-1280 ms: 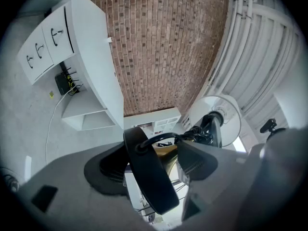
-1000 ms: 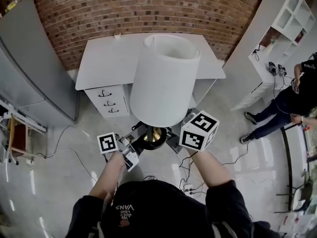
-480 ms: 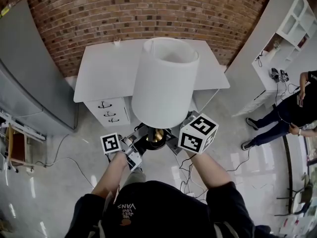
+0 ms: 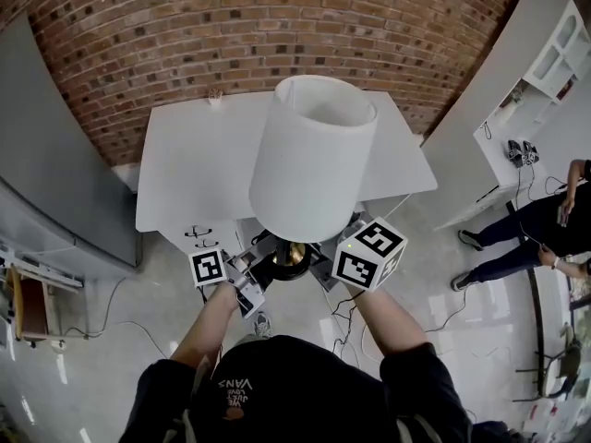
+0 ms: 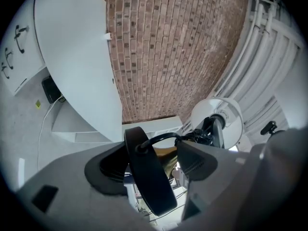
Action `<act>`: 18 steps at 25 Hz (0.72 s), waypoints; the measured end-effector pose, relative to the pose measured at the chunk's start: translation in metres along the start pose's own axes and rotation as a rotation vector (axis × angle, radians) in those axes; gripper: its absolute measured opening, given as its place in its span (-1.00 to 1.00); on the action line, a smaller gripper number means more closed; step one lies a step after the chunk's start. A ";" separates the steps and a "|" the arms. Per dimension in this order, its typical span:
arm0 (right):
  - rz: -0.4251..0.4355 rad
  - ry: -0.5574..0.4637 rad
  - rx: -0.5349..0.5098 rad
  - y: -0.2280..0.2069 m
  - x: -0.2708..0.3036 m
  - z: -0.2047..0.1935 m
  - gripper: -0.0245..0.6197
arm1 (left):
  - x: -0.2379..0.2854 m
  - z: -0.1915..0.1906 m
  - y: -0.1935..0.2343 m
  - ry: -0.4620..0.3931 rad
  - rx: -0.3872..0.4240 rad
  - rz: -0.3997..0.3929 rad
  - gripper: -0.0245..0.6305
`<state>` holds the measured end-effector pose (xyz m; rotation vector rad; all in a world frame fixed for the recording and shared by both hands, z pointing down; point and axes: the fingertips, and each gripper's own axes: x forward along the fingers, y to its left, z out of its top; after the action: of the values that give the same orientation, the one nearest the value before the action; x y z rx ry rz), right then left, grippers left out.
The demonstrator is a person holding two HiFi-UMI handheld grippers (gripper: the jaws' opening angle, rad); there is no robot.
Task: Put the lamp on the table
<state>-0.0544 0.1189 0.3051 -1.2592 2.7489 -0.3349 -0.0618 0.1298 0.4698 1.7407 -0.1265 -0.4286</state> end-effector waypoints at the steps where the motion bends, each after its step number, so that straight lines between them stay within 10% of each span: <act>1: -0.005 -0.001 0.002 -0.005 0.008 0.001 -0.74 | 0.001 0.009 0.002 0.003 -0.002 0.002 0.03; 18: 0.023 0.011 0.025 -0.109 0.080 0.014 -0.74 | 0.063 0.107 0.043 -0.065 -0.003 0.024 0.03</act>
<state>-0.0243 -0.0127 0.3178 -1.2228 2.7572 -0.3739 -0.0346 0.0013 0.4814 1.7214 -0.1930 -0.4675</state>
